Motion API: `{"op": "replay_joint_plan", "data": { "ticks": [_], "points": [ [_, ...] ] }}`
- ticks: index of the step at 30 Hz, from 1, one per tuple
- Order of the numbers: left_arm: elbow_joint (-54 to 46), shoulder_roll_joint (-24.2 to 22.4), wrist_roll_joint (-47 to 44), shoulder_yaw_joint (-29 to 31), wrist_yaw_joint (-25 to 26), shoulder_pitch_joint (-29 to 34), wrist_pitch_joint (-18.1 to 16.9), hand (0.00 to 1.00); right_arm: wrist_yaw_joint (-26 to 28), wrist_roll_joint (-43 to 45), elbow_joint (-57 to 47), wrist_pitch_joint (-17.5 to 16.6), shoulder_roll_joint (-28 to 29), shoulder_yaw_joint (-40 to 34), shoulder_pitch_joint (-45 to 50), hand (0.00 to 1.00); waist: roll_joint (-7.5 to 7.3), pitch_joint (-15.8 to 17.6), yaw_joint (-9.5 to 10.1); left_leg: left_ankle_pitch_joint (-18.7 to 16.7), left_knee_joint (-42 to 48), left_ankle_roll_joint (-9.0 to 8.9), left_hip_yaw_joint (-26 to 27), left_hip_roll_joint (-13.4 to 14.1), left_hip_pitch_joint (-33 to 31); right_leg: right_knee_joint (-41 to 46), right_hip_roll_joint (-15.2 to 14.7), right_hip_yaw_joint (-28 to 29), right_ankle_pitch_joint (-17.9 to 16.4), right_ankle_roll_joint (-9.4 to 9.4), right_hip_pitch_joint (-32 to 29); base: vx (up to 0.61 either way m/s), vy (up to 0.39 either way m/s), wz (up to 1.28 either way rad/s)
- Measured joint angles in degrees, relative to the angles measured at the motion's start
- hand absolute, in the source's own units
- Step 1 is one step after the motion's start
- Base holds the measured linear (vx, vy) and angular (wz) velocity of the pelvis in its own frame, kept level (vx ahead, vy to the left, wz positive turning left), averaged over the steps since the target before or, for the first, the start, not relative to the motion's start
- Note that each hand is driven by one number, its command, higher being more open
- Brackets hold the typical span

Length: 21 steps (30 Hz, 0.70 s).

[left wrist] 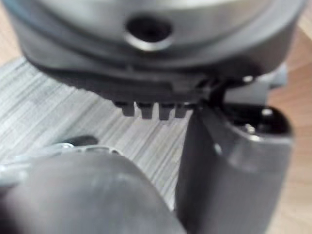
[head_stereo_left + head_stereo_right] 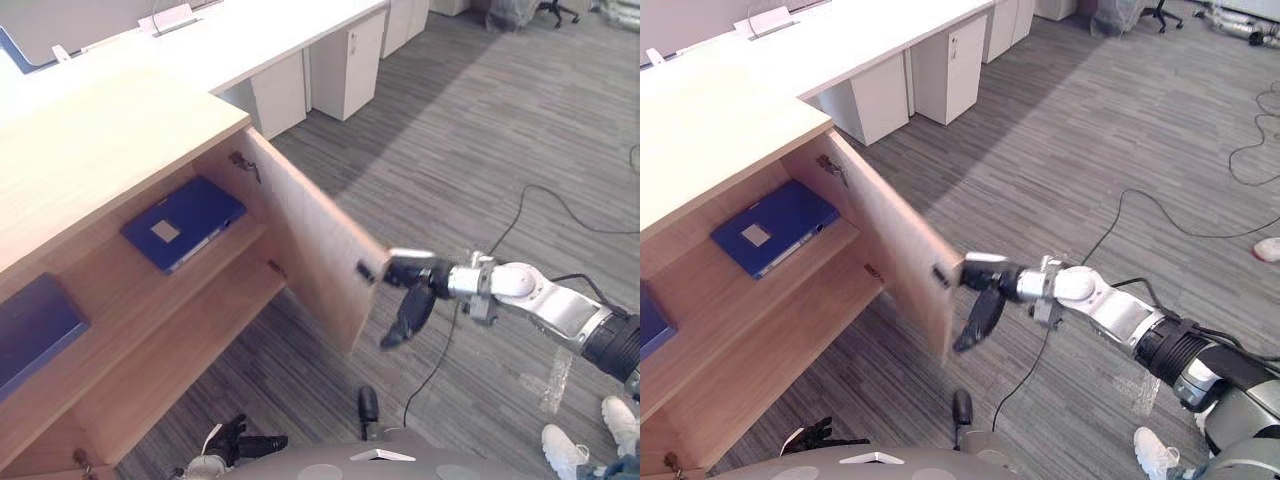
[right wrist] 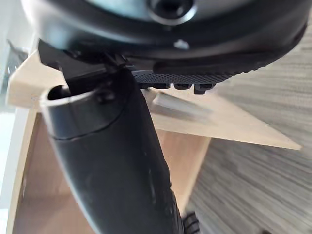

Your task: Walk over to the cabinet, pick up the folder, carry it to the office cabinet, place the folder inside the office cabinet, then close the office cabinet door

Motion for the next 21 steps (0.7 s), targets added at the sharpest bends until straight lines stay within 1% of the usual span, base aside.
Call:
{"op": "replay_joint_plan", "data": {
  "ticks": [1, 2, 3, 4, 5, 6, 7, 8, 10, 13, 16, 21],
  "points": [
    [0.1, 0.5, 0.1, 0.2, -0.2, -0.1, -0.1, 1.0, 2.1, -1.5, -2.7, 0.1, 0.1, 2.6, -0.2, 1.0, -1.09, -0.7, 0.77, 0.0, 0.0, 0.0, -0.1, -0.2, -0.7, 0.0, 0.0, -0.1, 0.2, 0.05, -0.6, -0.03, 0.001, 0.06],
    [0.2, 0.7, 0.2, 0.3, -0.2, -0.2, -0.1, 1.0, 2.4, -1.8, -3.3, 0.1, 1.1, 2.7, -0.3, 1.0, -1.49, -0.7, 0.94, 0.0, -0.1, 0.02, -0.2, -0.3, -0.8, 0.0, 0.0, -0.1, 0.3, 0.08, -0.7, -0.04, 0.018, 0.1],
    [0.4, 0.9, 0.2, 0.6, -0.2, -0.6, 0.1, 1.0, 4.2, -2.8, -5.1, 0.1, 2.1, 3.5, -1.0, 1.0, -2.05, -0.7, 1.98, -0.2, -0.2, 0.08, -0.4, -0.5, -0.8, 0.0, -0.3, -0.1, 0.4, 0.25, -0.7, -0.04, 0.039, 0.08],
    [0.4, 0.9, 0.1, 0.9, -0.2, -0.6, 0.0, 1.0, 5.6, -3.5, -6.4, 0.1, 2.0, 4.6, -1.4, 1.0, -2.48, -0.8, 2.54, -0.3, -0.1, 0.25, -0.5, -0.8, -0.9, -0.2, -0.6, 0.0, 0.4, 0.29, -0.7, -0.06, 0.079, 0.12],
    [0.2, 0.9, 0.1, 1.3, -0.1, -0.8, -0.1, 1.0, 8.1, -4.2, -8.6, 0.1, 1.9, 7.1, -1.7, 1.0, -3.18, -0.9, 3.87, -0.5, 0.2, 0.53, -0.7, -1.1, -1.0, -0.3, -1.1, -0.3, 0.5, 0.39, -0.4, -0.05, 0.094, 0.14],
    [0.1, 1.2, 0.1, 1.3, -0.1, -1.0, -0.1, 1.0, 9.5, -4.2, -9.7, 0.0, 2.4, 9.2, -1.8, 1.0, -3.96, -0.9, 4.78, -0.8, 0.7, 0.89, -1.1, -1.4, -1.4, -0.3, -1.5, -0.4, 0.7, 0.63, -0.4, -0.05, 0.095, 0.18],
    [-0.1, 1.5, 0.1, 1.3, -0.1, -1.1, -0.2, 1.0, 10.5, -4.3, -9.9, 0.0, 3.1, 10.6, -1.8, 1.0, -4.56, -0.9, 5.24, -1.0, 1.2, 1.01, -1.4, -1.6, -1.9, -0.3, -1.9, -0.5, 0.8, 0.82, -0.5, -0.05, 0.109, 0.21],
    [-0.5, 2.1, 0.1, 1.3, -0.1, -1.2, -0.2, 1.0, 11.3, -5.9, -9.6, 0.0, 5.0, 13.1, -1.8, 1.0, -5.64, -0.9, 5.59, -1.3, 2.2, 1.39, -2.2, -2.0, -2.9, -0.3, -2.6, -1.0, 0.9, 0.94, -0.5, -0.04, 0.072, 0.19],
    [-0.6, 2.4, 0.1, 1.3, -0.1, -1.2, -0.2, 1.0, 12.0, -8.1, -8.5, 0.1, 6.5, 15.0, -1.8, 1.0, -6.26, -1.1, 6.05, -1.5, 3.1, 1.76, -3.1, -2.5, -3.7, -0.3, -3.4, -1.8, 1.0, 1.08, -0.5, -0.03, 0.093, 0.23],
    [-0.9, 2.5, 0.1, 1.4, 0.0, -1.7, -0.2, 1.0, 12.3, -11.0, -6.2, 0.4, 6.9, 16.8, -1.8, 1.0, -6.85, -0.8, 7.22, -1.7, 4.0, 2.13, -4.9, -3.3, -5.0, -0.2, -4.7, -3.3, 1.0, 1.16, -0.4, -0.02, 0.081, 0.28],
    [-1.0, 2.3, 0.1, 2.9, 0.0, -2.2, -0.2, 1.0, 12.4, -13.0, -4.8, 0.8, 8.5, 17.0, -1.9, 1.0, -7.34, -0.6, 8.48, -1.7, 4.9, 2.22, -6.3, -3.3, -6.0, 0.0, -5.0, -4.4, 1.0, 1.16, -0.2, -0.01, 0.049, 0.26],
    [-1.3, 1.9, 0.1, 4.9, 0.0, -2.2, -1.0, 1.0, 11.4, -13.0, -4.1, 0.5, 11.4, 16.6, -2.1, 1.0, -8.0, 0.0, 9.49, -1.7, 5.7, 2.19, -7.7, -3.1, -6.8, 0.0, -5.2, -5.6, 1.0, 1.17, 0.1, -0.03, 0.009, 0.16]
  ]
}}
